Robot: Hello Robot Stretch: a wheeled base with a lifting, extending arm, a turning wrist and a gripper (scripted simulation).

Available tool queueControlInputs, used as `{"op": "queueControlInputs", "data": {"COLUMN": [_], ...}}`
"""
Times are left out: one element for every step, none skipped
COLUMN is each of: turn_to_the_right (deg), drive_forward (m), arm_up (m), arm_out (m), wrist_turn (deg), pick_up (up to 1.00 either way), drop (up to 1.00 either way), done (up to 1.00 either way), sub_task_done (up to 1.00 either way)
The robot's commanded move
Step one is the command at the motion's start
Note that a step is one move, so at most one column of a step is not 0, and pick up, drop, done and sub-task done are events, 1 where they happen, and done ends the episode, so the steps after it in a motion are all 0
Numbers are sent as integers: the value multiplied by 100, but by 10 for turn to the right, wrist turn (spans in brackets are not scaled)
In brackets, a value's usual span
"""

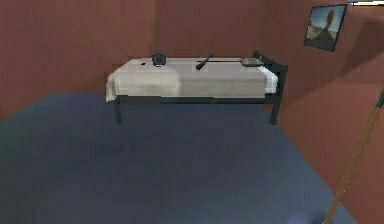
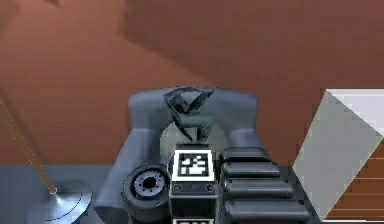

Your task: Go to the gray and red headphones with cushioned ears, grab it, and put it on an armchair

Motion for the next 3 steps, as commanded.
{"op": "queueControlInputs", "data": {"turn_to_the_right": [0,0,0], "drive_forward": [0,0,0], "arm_up": [0,0,0], "arm_out": [48,0,0], "wrist_turn": [0,450,450], "pick_up": [0,0,0], "drop": [0,0,0], "done": [0,0,0], "sub_task_done": [0,0,0]}}
